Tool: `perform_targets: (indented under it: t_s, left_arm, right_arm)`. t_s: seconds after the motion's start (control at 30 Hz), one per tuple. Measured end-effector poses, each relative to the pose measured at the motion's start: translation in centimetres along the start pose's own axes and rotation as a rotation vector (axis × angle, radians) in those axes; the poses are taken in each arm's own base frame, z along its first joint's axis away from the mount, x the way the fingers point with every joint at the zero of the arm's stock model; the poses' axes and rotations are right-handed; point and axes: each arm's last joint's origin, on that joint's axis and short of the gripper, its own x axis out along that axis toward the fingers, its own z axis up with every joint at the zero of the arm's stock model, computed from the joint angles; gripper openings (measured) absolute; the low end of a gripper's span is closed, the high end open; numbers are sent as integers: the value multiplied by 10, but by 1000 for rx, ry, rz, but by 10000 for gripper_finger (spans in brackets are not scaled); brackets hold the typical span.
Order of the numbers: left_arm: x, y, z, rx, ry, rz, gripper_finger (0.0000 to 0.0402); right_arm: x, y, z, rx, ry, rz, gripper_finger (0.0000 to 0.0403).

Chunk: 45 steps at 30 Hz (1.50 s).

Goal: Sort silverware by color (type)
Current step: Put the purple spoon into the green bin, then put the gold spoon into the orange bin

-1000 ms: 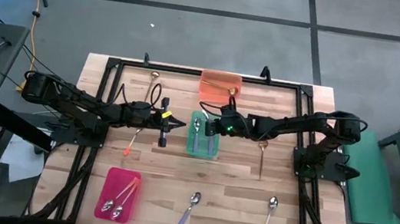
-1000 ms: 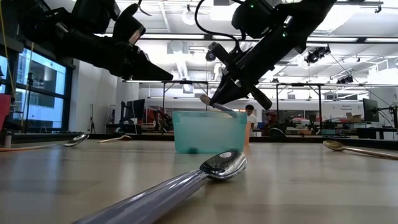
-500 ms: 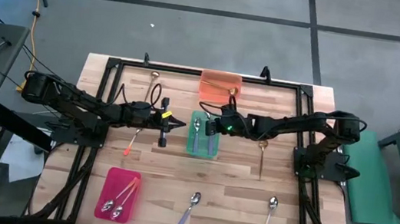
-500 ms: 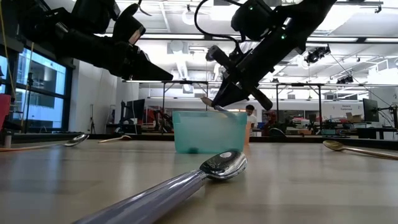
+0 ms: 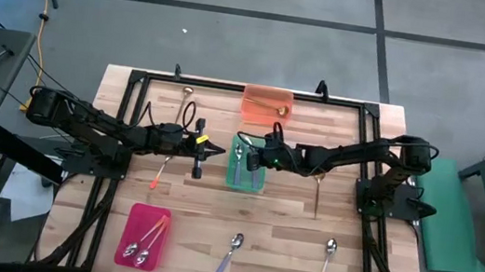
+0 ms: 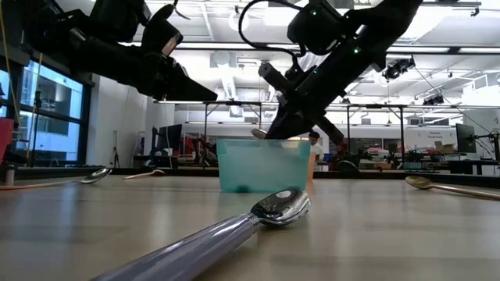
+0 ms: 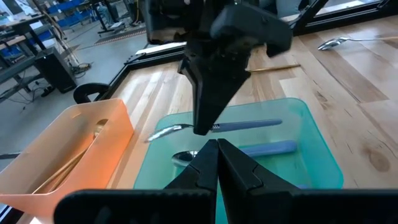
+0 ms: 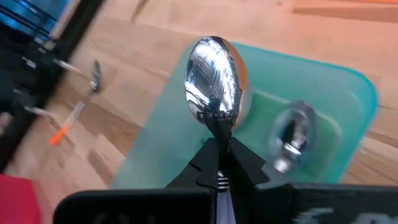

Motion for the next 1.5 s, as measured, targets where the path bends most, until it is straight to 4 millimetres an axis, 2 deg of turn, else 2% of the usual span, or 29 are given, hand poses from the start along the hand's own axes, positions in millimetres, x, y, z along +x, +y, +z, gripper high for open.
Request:
perform_targets:
  t_s: [0.47, 0.87, 0.97, 1.17, 1.27, 1.37, 1.5]
  left_arm:
    - [0, 0, 0, 0, -1, 0, 0]
    - [0, 0, 0, 0, -3, 0, 0]
    - [0, 0, 0, -4, -3, 0, 0]
    - [0, 0, 0, -22, -3, 0, 0]
    - [0, 0, 0, -27, -2, 0, 0]
    - [0, 0, 0, -35, -2, 0, 0]
    - [0, 0, 1, -36, -5, 1, 0]
  right_arm:
    - [2, 13, 4, -161, -19, 45, 1]
    - [2, 10, 2, -273, -1, 20, 3]
    - [2, 9, 1, -287, 8, 10, 22]
    - [2, 7, 0, -294, 22, -7, 95]
    - [2, 8, 1, -330, 12, 6, 117]
    - [-4, 12, 5, -387, 5, 37, 118]
    - [-26, 24, 8, -559, -65, 49, 91]
